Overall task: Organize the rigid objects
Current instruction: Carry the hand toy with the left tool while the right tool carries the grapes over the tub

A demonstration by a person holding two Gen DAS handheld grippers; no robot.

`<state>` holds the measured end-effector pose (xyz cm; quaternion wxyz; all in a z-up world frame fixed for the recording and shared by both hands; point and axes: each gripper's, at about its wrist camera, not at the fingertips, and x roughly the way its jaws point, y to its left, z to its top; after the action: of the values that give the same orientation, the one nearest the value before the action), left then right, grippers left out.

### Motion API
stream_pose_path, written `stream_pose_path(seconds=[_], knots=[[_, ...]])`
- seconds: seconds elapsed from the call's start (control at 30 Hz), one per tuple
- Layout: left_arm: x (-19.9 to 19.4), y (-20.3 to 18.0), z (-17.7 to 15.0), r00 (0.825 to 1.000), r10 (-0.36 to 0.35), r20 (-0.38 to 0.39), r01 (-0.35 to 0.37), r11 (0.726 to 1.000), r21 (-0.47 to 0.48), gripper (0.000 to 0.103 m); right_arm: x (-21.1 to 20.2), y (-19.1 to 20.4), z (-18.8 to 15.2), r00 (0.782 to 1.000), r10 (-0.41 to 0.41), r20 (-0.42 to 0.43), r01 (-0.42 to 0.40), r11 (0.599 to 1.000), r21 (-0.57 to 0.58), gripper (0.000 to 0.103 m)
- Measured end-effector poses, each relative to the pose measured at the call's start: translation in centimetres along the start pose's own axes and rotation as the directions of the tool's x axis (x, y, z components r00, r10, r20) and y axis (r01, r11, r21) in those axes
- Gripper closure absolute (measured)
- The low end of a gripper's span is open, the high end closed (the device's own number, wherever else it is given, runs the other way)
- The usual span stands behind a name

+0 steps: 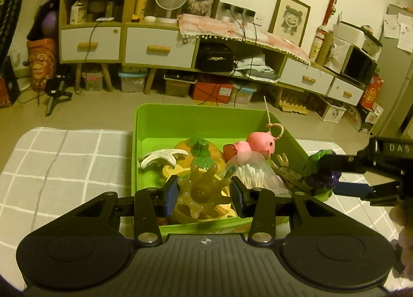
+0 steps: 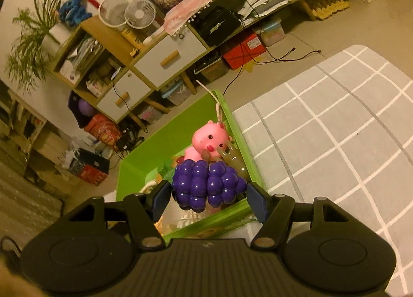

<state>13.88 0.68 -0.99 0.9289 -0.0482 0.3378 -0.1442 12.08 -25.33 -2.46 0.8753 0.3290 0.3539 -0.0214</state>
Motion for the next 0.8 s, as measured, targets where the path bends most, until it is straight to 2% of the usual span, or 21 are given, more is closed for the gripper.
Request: stream_pose_path(seconds=[0.47,0.8], knots=[[0.7,0.7,0.3,0.999,0.04,-0.02,-0.04,0.999,-0.011,0.055,0.6,2.6,-1.2,0.997,-0.073,0.026,0.076,0.976,-0.202,0.067],[1.0,1.0,0.1,0.998,0.053,-0.035,-0.054,0.999,-0.006,0.055,0.6,2.8,-1.3,0.994,-0.099,0.042,0.107,0.964,-0.244,0.067]])
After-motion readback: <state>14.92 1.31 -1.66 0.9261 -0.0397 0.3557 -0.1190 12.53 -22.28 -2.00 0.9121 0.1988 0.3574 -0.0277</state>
